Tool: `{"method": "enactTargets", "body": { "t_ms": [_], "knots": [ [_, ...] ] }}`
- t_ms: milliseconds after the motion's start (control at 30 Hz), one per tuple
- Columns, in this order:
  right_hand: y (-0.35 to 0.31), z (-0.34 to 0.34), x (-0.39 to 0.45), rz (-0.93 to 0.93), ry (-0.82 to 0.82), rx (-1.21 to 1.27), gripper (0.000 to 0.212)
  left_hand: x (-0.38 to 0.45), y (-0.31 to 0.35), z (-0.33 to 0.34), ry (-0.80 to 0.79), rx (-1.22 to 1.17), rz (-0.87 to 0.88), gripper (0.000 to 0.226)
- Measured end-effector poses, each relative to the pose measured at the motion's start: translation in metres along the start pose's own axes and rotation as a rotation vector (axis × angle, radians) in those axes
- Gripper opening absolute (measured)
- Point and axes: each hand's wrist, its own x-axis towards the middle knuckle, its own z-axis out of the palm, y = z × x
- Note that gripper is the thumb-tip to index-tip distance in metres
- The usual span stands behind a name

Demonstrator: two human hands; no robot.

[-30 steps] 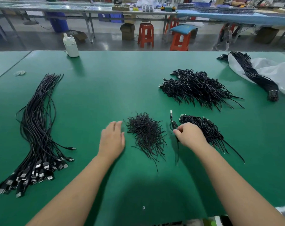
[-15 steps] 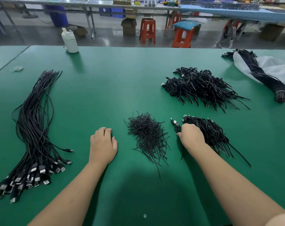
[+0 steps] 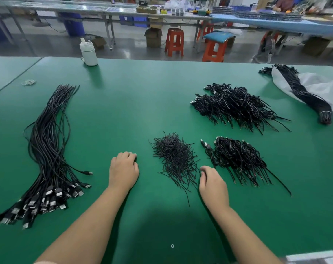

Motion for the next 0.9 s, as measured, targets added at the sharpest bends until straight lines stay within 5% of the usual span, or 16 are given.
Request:
{"method": "enactTargets", "body": {
  "t_ms": [200, 500, 667, 900],
  "knots": [
    [0.002, 0.002, -0.014, -0.113, 0.078, -0.105, 0.018, 0.019, -0.021, -0.026, -0.212, 0.211, 0.14, 0.041],
    [0.002, 0.004, -0.013, -0.12, 0.051, -0.178, 0.02, 0.016, -0.088, -0.096, -0.69, 0.665, -0.028, 0.058],
    [0.003, 0.006, -0.012, -0.115, 0.05, -0.188, 0.017, 0.008, -0.11, -0.098, -0.521, 0.63, -0.062, 0.028],
    [0.003, 0.006, -0.011, -0.11, 0.057, -0.18, 0.017, 0.004, -0.112, -0.09, -0.283, 0.525, 0.061, 0.018]
  ]
}}
